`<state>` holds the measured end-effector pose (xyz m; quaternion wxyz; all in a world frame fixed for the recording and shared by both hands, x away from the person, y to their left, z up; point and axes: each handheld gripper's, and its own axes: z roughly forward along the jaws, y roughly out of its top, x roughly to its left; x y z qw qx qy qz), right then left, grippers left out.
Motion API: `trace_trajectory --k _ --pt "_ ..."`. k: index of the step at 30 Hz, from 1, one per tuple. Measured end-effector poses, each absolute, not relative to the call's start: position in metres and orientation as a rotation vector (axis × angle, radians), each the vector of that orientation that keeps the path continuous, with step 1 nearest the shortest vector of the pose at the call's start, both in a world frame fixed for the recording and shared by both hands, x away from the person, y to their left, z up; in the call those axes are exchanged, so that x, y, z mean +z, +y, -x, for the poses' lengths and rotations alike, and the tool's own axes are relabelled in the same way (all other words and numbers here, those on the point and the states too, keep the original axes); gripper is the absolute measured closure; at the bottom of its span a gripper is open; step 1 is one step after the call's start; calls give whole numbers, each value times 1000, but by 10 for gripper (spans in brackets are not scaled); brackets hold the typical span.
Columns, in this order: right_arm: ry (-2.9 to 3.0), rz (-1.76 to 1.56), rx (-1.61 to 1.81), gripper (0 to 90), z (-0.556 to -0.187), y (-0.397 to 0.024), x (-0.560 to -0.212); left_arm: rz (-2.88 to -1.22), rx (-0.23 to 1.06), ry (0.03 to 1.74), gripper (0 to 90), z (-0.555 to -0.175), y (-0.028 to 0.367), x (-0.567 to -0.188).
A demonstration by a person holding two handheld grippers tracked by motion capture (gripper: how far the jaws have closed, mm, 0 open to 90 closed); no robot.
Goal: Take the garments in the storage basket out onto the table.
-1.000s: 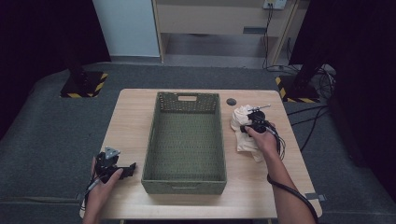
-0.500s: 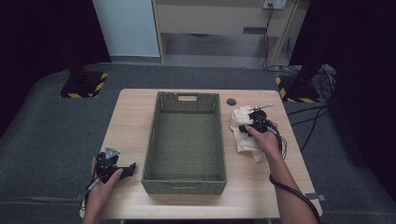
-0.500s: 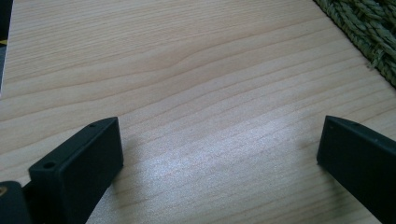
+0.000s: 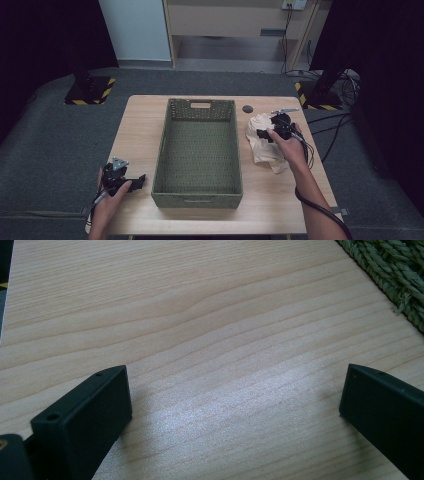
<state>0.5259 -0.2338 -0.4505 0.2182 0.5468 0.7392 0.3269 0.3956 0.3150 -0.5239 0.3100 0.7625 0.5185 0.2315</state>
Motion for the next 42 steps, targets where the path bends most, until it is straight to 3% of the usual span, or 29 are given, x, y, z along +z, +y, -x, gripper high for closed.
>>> trace_trajectory --k 27,42 --pt "2018 -1377 1042 41 -482 -218 -414 -2015 611 1369 0 -396 315 -524" --pt "2053 -1316 1097 41 -449 -215 -419 -2014 611 1369 0 -395 315 -524"
